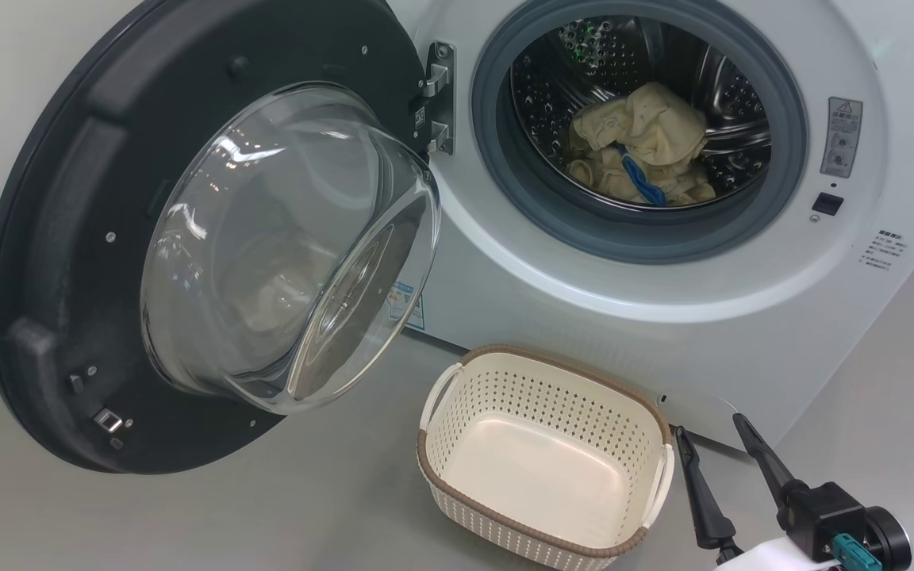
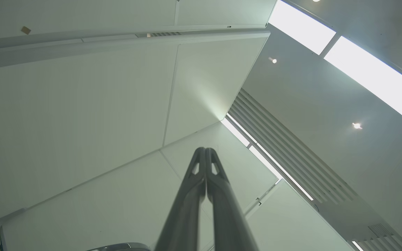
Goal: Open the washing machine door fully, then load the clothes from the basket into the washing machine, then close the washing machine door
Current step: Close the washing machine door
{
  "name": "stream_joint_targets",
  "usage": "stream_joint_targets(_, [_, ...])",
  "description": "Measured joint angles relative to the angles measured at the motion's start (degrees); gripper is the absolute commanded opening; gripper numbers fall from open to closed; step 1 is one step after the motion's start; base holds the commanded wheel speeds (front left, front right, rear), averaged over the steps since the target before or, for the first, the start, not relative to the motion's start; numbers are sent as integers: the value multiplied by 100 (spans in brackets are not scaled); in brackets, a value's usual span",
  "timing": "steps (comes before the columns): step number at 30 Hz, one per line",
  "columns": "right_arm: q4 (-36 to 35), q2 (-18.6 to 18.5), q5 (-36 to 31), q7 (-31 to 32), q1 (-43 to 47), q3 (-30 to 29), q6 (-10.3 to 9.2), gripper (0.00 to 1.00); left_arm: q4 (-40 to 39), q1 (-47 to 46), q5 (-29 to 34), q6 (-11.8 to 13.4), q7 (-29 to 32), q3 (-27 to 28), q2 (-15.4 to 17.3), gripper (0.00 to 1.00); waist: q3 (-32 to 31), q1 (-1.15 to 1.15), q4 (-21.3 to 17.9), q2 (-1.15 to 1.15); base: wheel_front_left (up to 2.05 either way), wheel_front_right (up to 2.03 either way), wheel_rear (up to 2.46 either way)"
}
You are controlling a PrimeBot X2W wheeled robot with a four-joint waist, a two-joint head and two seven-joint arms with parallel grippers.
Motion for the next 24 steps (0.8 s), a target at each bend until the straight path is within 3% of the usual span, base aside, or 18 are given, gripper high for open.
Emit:
stream_joint_targets(6, [-1, -41, 0, 10, -5, 5, 4, 100, 1243, -4, -829, 5, 140, 886, 579, 0, 9, 0, -6, 0, 0, 0, 0])
stream_joint_targets(9, [-2, -44, 0, 11, -7, 12, 7, 100, 1850, -12, -1179, 174, 387, 1106, 907, 0, 8, 0, -19, 0, 0, 0, 0])
stream_joint_targets(19, [-7, -64, 0, 44, -10, 35, 27, 100, 3455, -224, -1822, 1027, 1449, 1001, 1828, 0, 15, 0, -82, 0, 0, 0, 0])
stream_joint_targets(24, [-24, -64, -11, 89, -12, 103, 58, 100, 3788, -229, -1827, 1244, 2011, 765, 2277, 0, 34, 0, -167, 0, 0, 0, 0])
